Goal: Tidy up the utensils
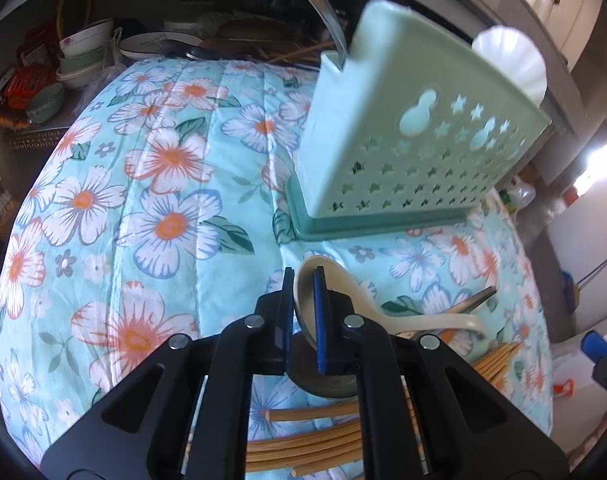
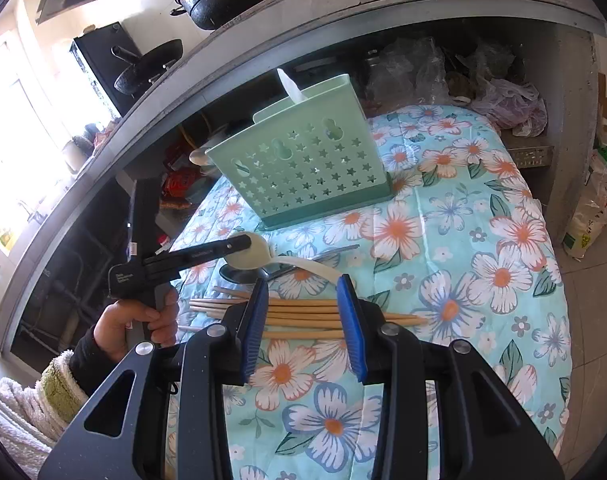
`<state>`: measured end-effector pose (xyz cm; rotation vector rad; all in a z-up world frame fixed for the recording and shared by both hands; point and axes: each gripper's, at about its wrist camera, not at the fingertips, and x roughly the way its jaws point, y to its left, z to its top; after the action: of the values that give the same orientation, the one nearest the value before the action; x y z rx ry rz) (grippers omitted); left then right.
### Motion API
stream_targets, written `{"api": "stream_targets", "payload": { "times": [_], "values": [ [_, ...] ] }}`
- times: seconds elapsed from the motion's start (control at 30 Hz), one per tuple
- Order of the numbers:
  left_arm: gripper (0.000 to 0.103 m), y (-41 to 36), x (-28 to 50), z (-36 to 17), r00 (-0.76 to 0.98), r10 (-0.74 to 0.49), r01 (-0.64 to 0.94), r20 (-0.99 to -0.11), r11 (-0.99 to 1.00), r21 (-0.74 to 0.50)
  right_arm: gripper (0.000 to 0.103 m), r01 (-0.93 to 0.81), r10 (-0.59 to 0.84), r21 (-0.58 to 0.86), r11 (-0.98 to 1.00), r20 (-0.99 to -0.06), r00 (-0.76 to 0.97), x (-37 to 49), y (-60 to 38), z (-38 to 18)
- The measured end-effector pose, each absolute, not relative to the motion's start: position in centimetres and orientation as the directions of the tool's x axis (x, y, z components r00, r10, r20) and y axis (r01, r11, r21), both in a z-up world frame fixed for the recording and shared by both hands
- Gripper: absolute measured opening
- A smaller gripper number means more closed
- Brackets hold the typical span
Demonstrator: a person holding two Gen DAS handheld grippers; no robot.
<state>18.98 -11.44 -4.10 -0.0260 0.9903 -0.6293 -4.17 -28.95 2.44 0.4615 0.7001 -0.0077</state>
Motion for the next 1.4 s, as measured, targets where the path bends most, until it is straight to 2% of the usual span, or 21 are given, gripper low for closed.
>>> {"api": "stream_targets", "payload": {
  "times": [0.37, 0.57, 0.73, 1.07, 1.33, 1.4],
  "values": [
    [0.006, -5.1, 18.7, -1.7, 0.512, -0.505, 0.335, -0.695, 0.862, -0.38, 0.035, 0.123, 0.176, 0.396, 0.91, -0.638, 0.75, -2.2, -27.5, 2.1],
    [0.006, -0.6, 18.3, 0.1, 0.594, -0.48, 0.245, -0.645, 0.872, -0.424, 0.036, -0.001, 0.22, 0.306, 0.952, -0.683, 0.696, 2.6, -23.7, 2.2],
    [0.006, 2.3, 17.9, 1.4, 0.645, -0.458, 0.194, -0.612, 0.872, -0.449, 0.044, -0.111, 0.237, 0.217, 0.97, -0.73, 0.641, 6.4, -20.1, 1.3],
    [0.006, 4.7, 18.0, 0.8, 0.659, -0.446, 0.152, -0.606, 0.868, -0.473, 0.045, -0.222, 0.126, -0.01, 0.975, -0.799, 0.588, 9.6, -15.2, -1.7],
    [0.006, 5.3, 18.3, 0.1, 0.654, -0.45, 0.142, -0.608, 0.863, -0.485, 0.045, -0.215, 0.045, -0.104, 0.971, -0.806, 0.59, 10.9, -13.9, -3.4],
    [0.006, 5.4, 18.3, 0.0, 0.654, -0.45, 0.14, -0.608, 0.862, -0.487, 0.04, -0.205, 0.042, -0.099, 0.974, -0.807, 0.59, 11.0, -14.0, -3.8]
  ]
}}
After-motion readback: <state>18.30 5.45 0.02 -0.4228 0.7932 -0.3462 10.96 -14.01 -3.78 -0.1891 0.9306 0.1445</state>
